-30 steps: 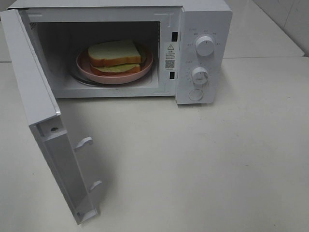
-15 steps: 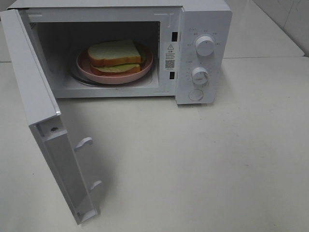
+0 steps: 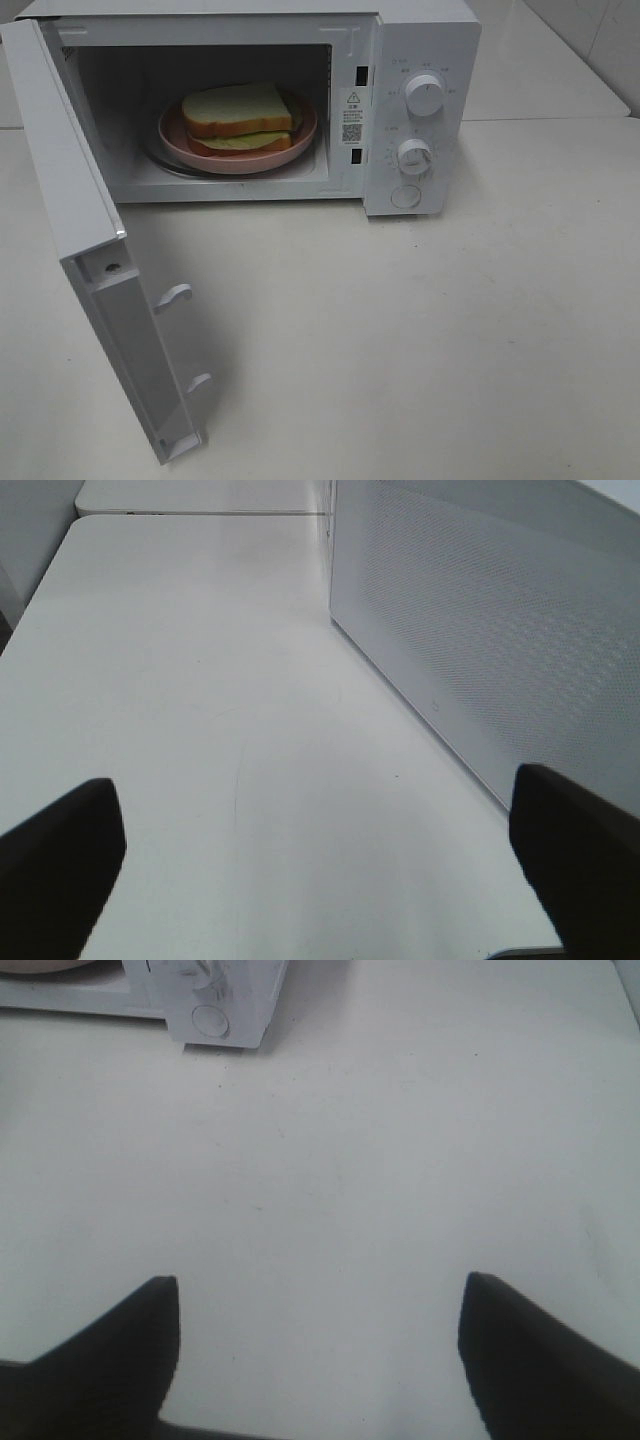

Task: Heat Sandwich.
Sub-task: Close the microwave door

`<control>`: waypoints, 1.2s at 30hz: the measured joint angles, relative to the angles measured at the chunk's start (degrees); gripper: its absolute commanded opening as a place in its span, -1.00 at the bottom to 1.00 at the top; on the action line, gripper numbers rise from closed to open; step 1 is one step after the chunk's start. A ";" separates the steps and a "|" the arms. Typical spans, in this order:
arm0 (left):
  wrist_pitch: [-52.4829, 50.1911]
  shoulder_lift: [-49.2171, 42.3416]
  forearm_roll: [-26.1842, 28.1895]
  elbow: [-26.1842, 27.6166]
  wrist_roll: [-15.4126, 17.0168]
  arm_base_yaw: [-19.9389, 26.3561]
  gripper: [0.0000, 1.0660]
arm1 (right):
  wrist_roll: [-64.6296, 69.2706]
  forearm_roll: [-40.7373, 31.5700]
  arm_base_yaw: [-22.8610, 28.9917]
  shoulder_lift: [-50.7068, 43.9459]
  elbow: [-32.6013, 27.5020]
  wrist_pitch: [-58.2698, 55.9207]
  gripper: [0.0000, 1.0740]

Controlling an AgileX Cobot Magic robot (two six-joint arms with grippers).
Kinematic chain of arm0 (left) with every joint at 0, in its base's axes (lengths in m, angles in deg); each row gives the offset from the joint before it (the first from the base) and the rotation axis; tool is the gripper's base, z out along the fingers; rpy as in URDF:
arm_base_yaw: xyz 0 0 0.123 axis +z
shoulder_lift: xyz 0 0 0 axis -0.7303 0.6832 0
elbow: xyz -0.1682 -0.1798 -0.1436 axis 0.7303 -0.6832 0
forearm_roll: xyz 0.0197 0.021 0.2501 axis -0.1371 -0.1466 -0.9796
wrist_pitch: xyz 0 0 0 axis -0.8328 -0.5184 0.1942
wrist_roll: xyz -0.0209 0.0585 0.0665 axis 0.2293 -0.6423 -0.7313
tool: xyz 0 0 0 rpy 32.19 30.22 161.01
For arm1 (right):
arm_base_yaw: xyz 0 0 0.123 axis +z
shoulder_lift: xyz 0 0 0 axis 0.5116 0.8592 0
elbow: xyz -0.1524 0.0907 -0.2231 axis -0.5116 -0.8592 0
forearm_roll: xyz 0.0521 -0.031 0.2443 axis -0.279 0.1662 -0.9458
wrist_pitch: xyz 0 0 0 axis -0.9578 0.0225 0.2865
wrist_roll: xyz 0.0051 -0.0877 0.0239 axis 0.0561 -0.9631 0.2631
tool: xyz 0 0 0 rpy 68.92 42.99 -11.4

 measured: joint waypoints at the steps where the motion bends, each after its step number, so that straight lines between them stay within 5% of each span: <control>1: 0.00 0.00 0.00 0.00 0.00 0.00 0.87 | 0.00 -0.06 -0.57 -1.09 -0.06 0.06 0.40; 36: 0.00 0.00 0.00 0.00 0.00 0.00 0.87 | 0.00 -0.11 -2.46 -3.21 -0.17 0.06 0.40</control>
